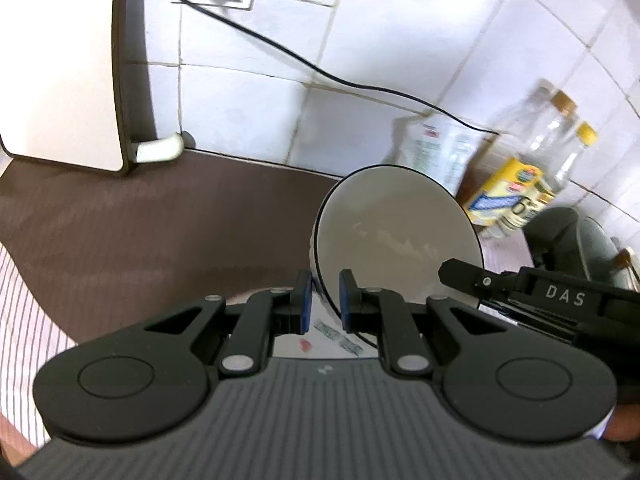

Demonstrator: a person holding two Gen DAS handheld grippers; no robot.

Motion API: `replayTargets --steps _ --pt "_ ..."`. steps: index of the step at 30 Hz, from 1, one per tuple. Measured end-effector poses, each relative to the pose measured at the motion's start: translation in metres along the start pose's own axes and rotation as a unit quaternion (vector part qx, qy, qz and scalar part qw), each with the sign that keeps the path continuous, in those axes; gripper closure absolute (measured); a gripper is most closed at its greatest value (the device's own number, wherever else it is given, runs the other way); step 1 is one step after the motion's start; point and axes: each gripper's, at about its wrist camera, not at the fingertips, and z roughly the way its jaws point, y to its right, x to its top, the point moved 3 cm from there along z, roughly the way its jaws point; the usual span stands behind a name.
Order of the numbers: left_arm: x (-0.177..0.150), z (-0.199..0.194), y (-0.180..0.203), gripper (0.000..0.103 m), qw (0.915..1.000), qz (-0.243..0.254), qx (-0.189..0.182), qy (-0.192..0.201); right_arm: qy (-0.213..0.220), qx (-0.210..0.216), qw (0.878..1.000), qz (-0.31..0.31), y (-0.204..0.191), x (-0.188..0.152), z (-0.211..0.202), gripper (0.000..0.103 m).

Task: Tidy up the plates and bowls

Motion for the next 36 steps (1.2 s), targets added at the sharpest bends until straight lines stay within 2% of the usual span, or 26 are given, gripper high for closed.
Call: replayTargets --steps 10,17,26,29,36 --pt "-0.039 -0.034 0.057 0.09 0.9981 0.053 -0.032 -0.006 0.029 -0.022 0.999 0.007 0.035 -0.024 -0.075 0.086" --pt "-0.063 -0.037 0.087 0.09 0.9962 0.07 -0.047 -0.024 0.046 -0.049 0.998 0.0 0.056 -0.03 -0.108 0.086" --pt "-0.087 -0.007 0.103 0.09 0.9935 0.086 -0.032 -0.067 0.037 -0.093 0.995 -0.007 0.082 -0.043 -0.101 0.087" --pt "-0.089 0.003 0.103 0.091 0.9937 0.08 -0.031 -0.073 0.019 -0.12 0.992 -0.027 0.083 -0.047 -0.093 0.087" --pt "-0.09 0.017 0.11 0.091 0.9909 0.09 -0.034 -0.095 0.012 -0.164 0.984 -0.07 0.081 -0.048 -0.085 0.087"
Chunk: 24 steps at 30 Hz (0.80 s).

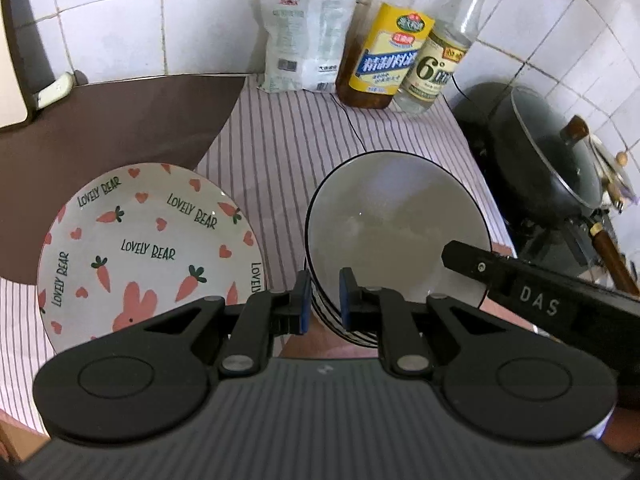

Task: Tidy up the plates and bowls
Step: 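Lower the held bowls into the white bowl by the wall with both grippers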

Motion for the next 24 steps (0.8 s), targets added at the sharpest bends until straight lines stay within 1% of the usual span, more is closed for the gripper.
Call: replayTargets --steps 6,11,16,18,24 --pt "-0.001 0.01 0.003 0.09 0.9996 0.015 0.006 -0.022 -0.007 -0.017 1.0 -0.025 -0.001 -0.004 0.007 0.087" --pt "-0.002 0.015 0.01 0.09 0.9985 0.037 0.022 -0.033 -0.007 -0.026 0.999 -0.036 -0.001 -0.01 0.01 0.087" --pt "-0.002 0.021 0.015 0.09 0.9977 0.043 0.029 -0.044 0.007 -0.055 0.994 -0.089 -0.007 -0.017 0.015 0.088" --pt "-0.003 0.022 0.015 0.089 0.9976 0.043 0.032 -0.043 0.016 -0.063 0.991 -0.113 -0.01 -0.018 0.017 0.088" --pt "-0.003 0.023 0.015 0.088 0.9976 0.04 0.036 -0.043 0.034 -0.079 0.984 -0.159 -0.015 -0.022 0.019 0.087"
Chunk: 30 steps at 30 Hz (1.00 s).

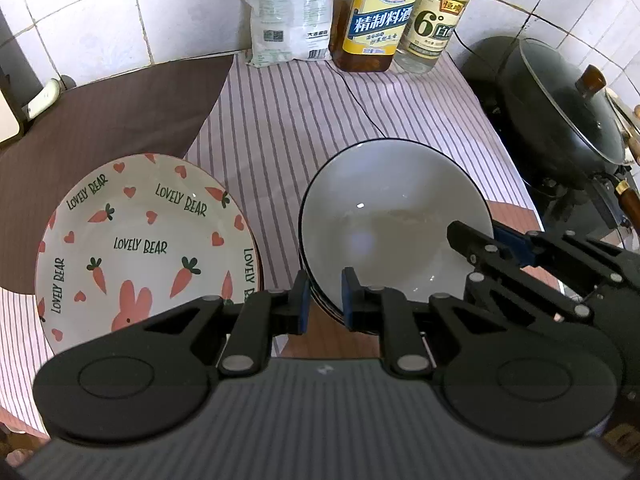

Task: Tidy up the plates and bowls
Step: 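Lower the held bowls into the white bowl by the wall with both grippers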

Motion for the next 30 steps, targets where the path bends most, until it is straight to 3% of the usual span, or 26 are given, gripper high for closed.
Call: replayTargets --steps 13,22,30 --pt "-0.003 -0.008 0.004 0.086 0.9999 0.013 -0.005 -0.004 0.01 0.004 1.0 0.025 0.004 -0.008 -0.004 0.084" --pt "-0.013 -0.035 0.002 0.084 0.9999 0.012 -0.005 0.01 0.062 -0.037 0.997 -0.025 -0.009 -0.008 -0.034 0.083" --pt "-0.035 -0.051 -0.004 0.083 0.9999 0.0 -0.008 0.015 0.094 -0.014 0.995 -0.013 -0.02 -0.035 -0.073 0.079"
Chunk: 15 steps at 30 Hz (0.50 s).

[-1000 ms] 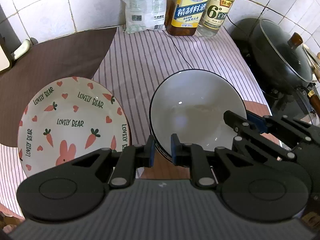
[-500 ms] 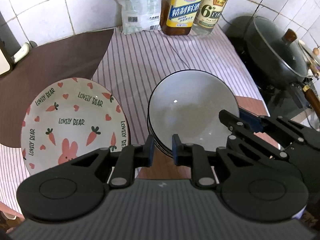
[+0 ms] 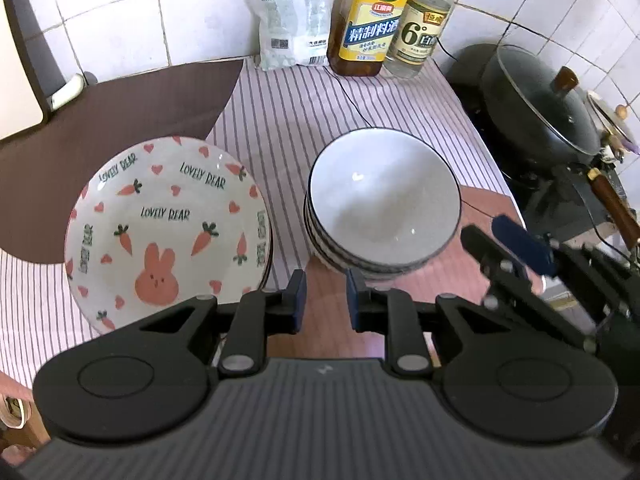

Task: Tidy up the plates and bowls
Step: 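Lower the held bowls into the white bowl by the wall with both grippers, then open both grippers and pull back from the three-bowl stack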

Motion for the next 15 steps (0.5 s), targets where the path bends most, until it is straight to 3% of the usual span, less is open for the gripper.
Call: replayTargets --steps 7,15 --pt "-0.019 -0.015 -0.001 0.082 0.9998 0.013 -0.001 0.012 0.013 0.046 0.999 0.025 -0.005 -0.028 -0.031 0.074" --pt "-0.037 -0.019 -0.002 0.082 0.9996 0.017 0.001 0.022 0.026 0.058 0.997 0.033 0.005 -0.048 -0.043 0.069"
